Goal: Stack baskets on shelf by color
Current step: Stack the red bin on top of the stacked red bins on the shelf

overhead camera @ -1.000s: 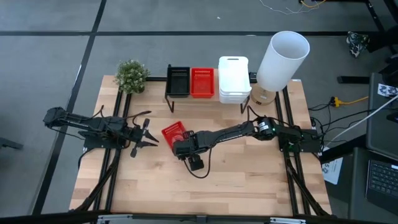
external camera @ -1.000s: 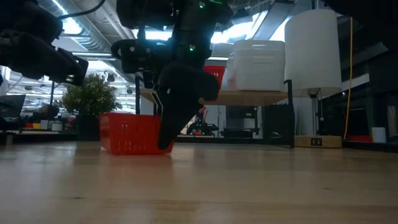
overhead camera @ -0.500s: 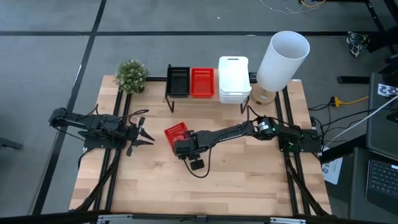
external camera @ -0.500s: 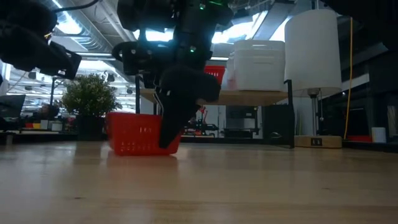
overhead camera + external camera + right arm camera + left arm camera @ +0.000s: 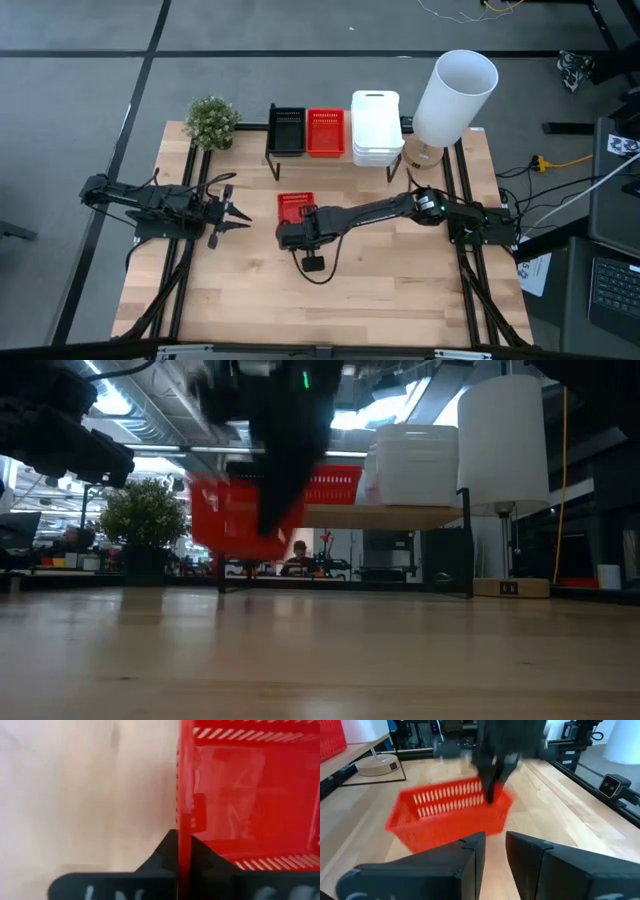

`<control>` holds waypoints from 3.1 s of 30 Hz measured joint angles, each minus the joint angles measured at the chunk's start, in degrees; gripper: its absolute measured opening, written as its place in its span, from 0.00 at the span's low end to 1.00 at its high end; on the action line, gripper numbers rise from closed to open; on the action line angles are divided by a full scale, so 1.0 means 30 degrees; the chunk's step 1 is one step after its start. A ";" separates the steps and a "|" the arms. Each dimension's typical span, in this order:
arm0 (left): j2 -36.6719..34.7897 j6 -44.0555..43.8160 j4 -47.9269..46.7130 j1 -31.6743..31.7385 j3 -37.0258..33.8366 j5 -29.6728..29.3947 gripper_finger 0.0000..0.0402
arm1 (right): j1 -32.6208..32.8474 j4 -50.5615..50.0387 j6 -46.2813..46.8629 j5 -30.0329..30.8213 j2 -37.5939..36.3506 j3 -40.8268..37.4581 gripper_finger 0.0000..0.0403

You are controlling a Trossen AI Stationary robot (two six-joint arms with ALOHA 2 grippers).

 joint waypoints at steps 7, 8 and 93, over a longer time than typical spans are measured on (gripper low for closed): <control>0.0011 -0.0073 -0.0015 -0.0007 0.0000 0.0002 0.17 | 0.0263 -0.1395 0.1587 -0.2407 -0.1971 0.2547 0.00; 0.0007 -0.0073 -0.0007 0.0000 0.0000 0.0000 0.17 | 0.0268 -0.1412 0.1943 -0.2544 -0.2539 0.2341 0.00; 0.0013 -0.0058 -0.0037 -0.0006 -0.0007 0.0000 0.17 | -0.8204 -0.0809 -0.4552 -0.1838 -0.7182 0.0062 0.31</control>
